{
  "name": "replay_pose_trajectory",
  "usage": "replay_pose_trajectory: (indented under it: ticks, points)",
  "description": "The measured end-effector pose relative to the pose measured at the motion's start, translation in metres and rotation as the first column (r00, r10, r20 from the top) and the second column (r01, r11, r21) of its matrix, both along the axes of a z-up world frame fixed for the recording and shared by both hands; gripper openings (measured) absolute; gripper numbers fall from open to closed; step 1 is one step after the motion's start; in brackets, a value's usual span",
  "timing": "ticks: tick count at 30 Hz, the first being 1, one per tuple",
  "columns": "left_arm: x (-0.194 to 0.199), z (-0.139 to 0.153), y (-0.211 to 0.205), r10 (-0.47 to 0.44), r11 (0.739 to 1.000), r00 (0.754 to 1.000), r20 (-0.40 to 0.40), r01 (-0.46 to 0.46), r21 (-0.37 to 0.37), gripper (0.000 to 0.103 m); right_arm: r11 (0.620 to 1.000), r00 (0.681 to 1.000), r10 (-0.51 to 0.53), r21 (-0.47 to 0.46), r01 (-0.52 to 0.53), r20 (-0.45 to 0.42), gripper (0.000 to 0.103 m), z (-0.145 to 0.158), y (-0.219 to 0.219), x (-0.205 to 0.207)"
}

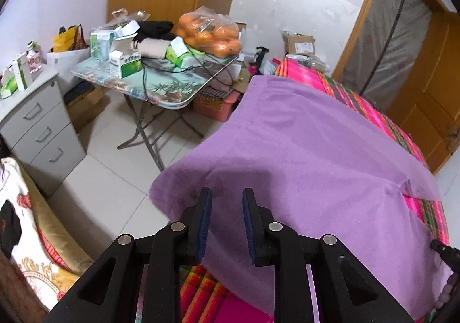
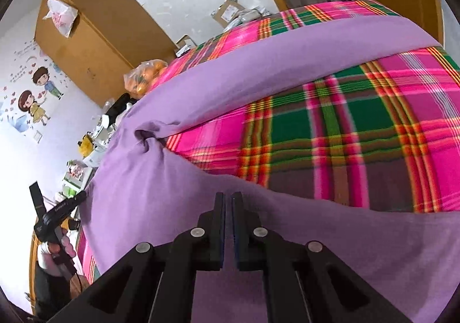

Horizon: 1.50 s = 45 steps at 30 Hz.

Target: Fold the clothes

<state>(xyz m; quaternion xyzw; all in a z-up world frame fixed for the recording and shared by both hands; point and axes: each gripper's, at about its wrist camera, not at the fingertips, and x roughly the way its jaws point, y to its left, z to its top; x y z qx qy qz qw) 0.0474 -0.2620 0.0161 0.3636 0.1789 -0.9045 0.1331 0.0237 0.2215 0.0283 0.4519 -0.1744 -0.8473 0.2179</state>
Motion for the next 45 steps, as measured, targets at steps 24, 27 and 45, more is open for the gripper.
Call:
replay_pose_trajectory:
  ticks: [24,27,45]
  points:
    - [-0.112,0.04,0.032,-0.2,0.98,0.979,-0.037,0.2,-0.027,0.026,0.977,0.974,0.203,-0.04,-0.208,-0.104,0.009,0.047,-0.084,-0.042]
    - [-0.139,0.037,0.038,-0.238,0.971,0.971,-0.021,0.238,-0.015,0.026,0.965,0.961,0.255,-0.037,-0.26,-0.103,0.009,0.045,-0.107,-0.047]
    - [-0.191,0.008,0.021,-0.214,0.976,0.976,0.031,0.215,-0.034,0.026,0.995,0.997,0.074,-0.068,-0.075,-0.014,0.013,0.015,-0.05,-0.058]
